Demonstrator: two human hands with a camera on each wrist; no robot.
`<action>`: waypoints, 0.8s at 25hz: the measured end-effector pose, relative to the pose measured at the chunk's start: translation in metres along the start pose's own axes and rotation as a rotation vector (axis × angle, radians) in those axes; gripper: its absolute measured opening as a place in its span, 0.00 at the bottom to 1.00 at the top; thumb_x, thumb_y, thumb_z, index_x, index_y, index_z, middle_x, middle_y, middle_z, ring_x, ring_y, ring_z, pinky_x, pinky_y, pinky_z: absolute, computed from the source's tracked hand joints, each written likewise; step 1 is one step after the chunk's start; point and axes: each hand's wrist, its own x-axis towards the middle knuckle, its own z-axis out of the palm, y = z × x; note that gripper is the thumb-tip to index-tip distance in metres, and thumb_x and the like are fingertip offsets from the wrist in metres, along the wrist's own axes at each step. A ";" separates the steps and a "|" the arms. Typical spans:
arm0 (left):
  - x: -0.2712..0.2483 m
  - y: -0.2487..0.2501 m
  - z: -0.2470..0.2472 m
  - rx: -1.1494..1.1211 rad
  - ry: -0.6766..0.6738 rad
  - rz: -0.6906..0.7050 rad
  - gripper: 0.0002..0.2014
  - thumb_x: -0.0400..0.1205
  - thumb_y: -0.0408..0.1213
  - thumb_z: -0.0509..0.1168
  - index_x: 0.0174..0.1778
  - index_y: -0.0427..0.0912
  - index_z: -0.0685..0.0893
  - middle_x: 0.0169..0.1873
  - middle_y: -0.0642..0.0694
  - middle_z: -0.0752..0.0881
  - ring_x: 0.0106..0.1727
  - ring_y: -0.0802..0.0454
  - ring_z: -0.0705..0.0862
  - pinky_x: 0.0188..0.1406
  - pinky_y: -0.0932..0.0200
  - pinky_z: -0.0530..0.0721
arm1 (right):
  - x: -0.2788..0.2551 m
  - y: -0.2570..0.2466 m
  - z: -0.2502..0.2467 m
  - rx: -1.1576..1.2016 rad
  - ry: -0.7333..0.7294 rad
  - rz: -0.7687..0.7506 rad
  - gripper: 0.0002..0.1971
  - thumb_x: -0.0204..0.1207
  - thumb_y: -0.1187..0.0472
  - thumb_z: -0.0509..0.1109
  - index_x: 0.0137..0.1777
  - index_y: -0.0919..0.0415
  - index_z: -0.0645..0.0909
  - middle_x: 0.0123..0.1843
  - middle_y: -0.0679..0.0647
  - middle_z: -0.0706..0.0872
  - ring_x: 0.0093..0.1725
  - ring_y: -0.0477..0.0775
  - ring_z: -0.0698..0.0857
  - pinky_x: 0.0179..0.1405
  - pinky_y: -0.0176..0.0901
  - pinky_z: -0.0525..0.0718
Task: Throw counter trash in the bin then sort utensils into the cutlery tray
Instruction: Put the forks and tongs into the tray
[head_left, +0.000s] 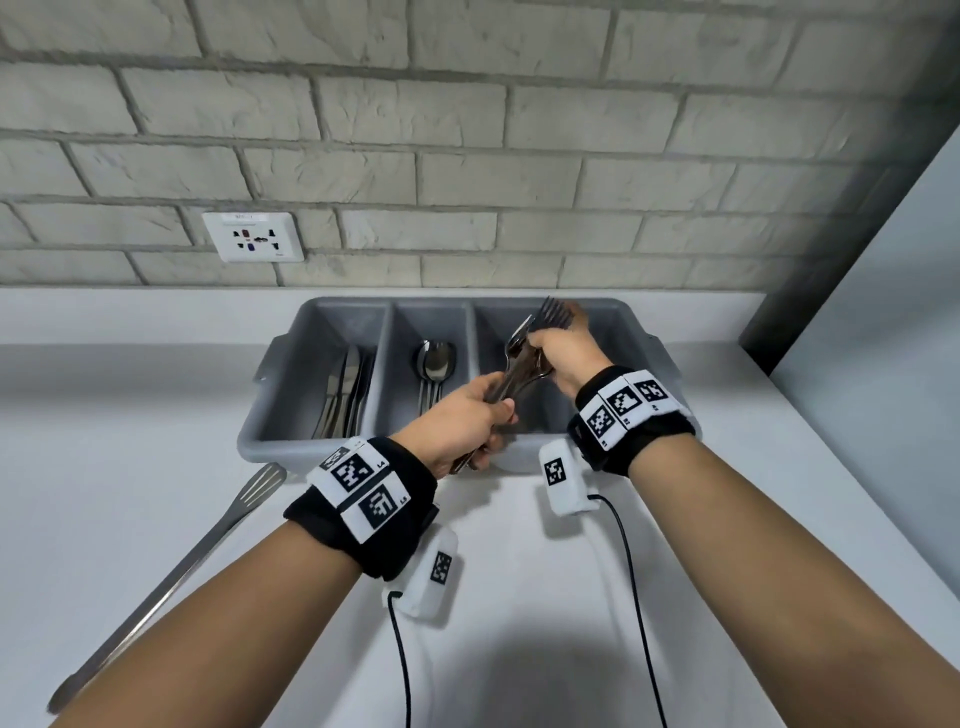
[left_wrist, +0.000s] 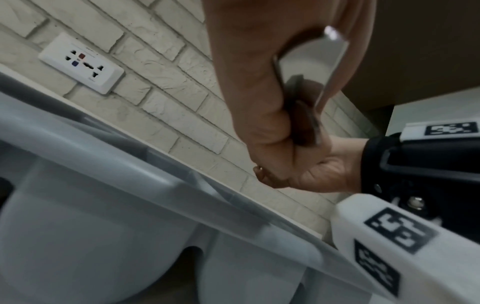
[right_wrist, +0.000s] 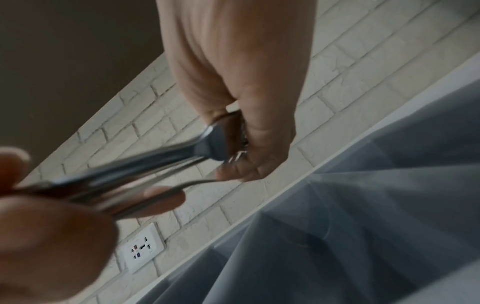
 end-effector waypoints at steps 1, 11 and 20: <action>0.006 0.004 0.003 -0.016 0.023 -0.014 0.12 0.85 0.27 0.51 0.55 0.49 0.74 0.32 0.49 0.73 0.17 0.60 0.67 0.13 0.72 0.62 | 0.006 0.003 0.000 -0.036 -0.008 0.001 0.28 0.70 0.78 0.62 0.71 0.67 0.67 0.49 0.63 0.82 0.48 0.64 0.86 0.49 0.60 0.87; 0.084 0.006 0.017 0.137 0.192 -0.161 0.17 0.79 0.22 0.48 0.26 0.36 0.73 0.24 0.41 0.73 0.10 0.53 0.69 0.09 0.73 0.64 | 0.033 0.026 -0.007 -0.528 -0.261 0.137 0.10 0.74 0.73 0.67 0.31 0.65 0.79 0.27 0.58 0.80 0.18 0.50 0.79 0.20 0.37 0.79; 0.093 0.002 0.033 0.673 0.239 -0.205 0.19 0.85 0.26 0.50 0.69 0.26 0.76 0.70 0.31 0.79 0.72 0.38 0.77 0.69 0.54 0.73 | 0.022 0.039 -0.001 -1.078 -0.321 0.069 0.19 0.84 0.70 0.51 0.73 0.72 0.71 0.76 0.66 0.74 0.74 0.63 0.74 0.71 0.45 0.70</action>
